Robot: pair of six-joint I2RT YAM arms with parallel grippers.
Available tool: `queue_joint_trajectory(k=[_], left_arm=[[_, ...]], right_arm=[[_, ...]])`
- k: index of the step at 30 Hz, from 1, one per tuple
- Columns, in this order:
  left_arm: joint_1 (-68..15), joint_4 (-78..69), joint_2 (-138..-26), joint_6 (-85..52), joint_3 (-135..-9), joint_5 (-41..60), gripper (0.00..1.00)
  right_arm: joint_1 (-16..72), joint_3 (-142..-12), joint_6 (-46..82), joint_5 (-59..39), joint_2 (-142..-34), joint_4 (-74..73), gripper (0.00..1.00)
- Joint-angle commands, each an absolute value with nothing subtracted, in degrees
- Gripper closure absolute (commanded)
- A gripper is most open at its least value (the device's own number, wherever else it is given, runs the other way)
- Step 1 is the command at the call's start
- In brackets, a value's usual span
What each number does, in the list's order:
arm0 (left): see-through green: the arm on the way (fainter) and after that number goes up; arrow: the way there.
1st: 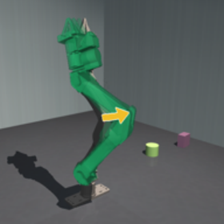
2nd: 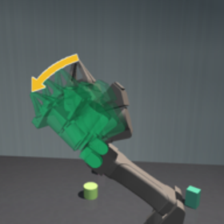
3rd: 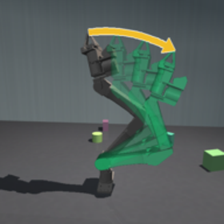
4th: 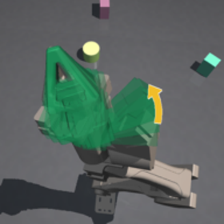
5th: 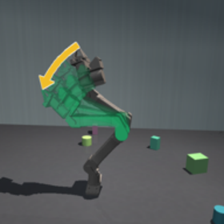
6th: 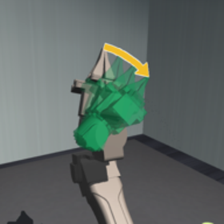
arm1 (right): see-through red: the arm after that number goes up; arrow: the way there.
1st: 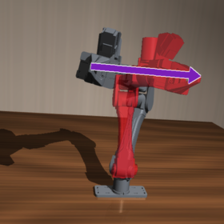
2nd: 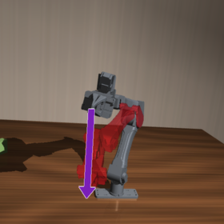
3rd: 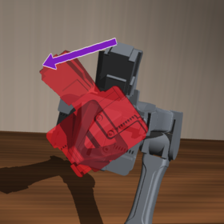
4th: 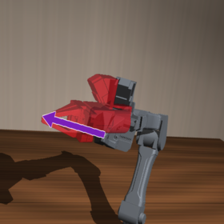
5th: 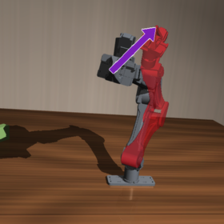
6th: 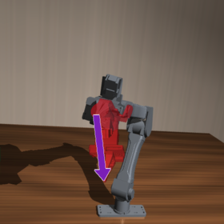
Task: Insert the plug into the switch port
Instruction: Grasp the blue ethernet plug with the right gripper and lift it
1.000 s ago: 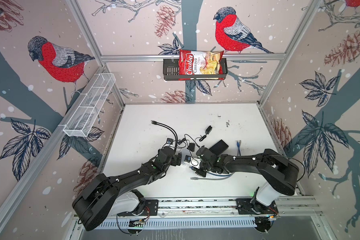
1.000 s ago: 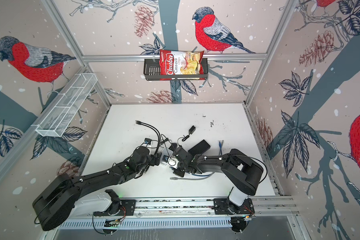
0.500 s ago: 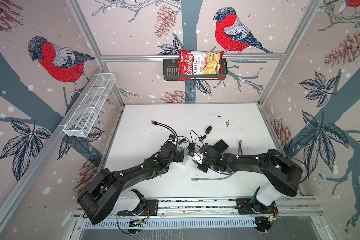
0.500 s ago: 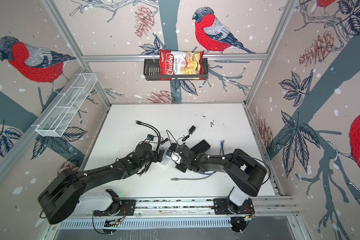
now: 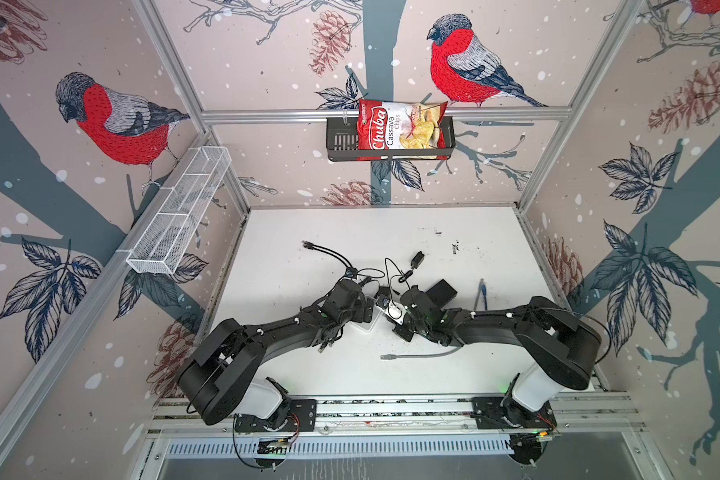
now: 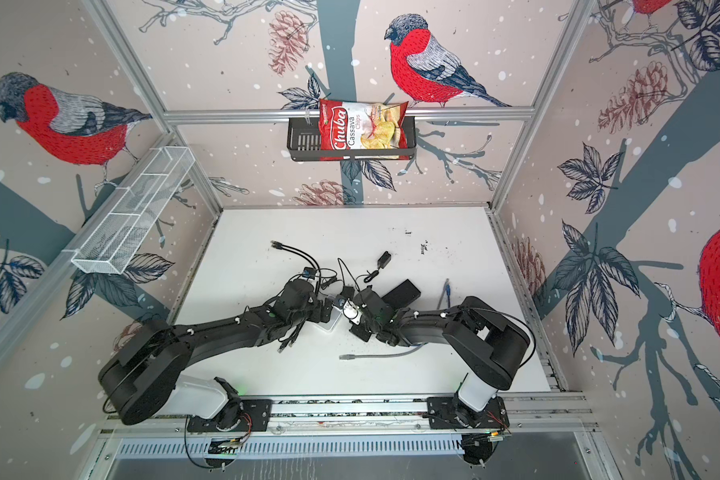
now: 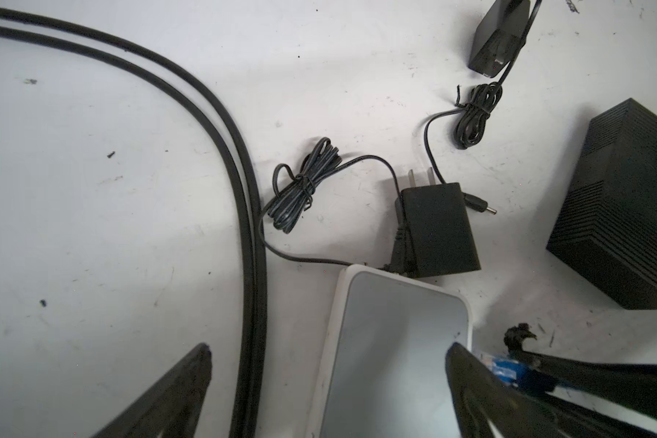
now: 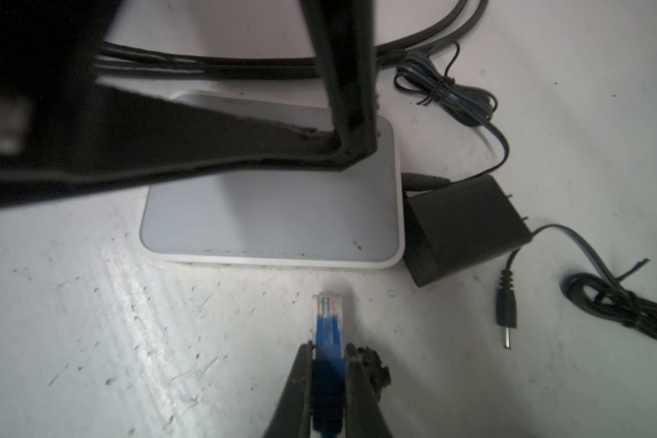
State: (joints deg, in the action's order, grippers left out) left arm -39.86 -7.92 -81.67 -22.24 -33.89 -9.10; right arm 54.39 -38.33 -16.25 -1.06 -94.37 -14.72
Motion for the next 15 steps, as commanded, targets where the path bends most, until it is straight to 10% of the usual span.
queue_joint_trajectory(k=[1, 15], left_arm=[[-39.7, -8.9, -81.8, -23.6, -33.7, -8.5, 0.06], [-39.4, -13.2, -80.8, -26.9, -30.8, -8.4, 0.06]], right_arm=[[54.3, -37.8, -14.3, -1.4, -94.4, -18.7, 0.98], [53.8, -34.1, -12.7, -2.9, -92.7, -23.6, 0.99]])
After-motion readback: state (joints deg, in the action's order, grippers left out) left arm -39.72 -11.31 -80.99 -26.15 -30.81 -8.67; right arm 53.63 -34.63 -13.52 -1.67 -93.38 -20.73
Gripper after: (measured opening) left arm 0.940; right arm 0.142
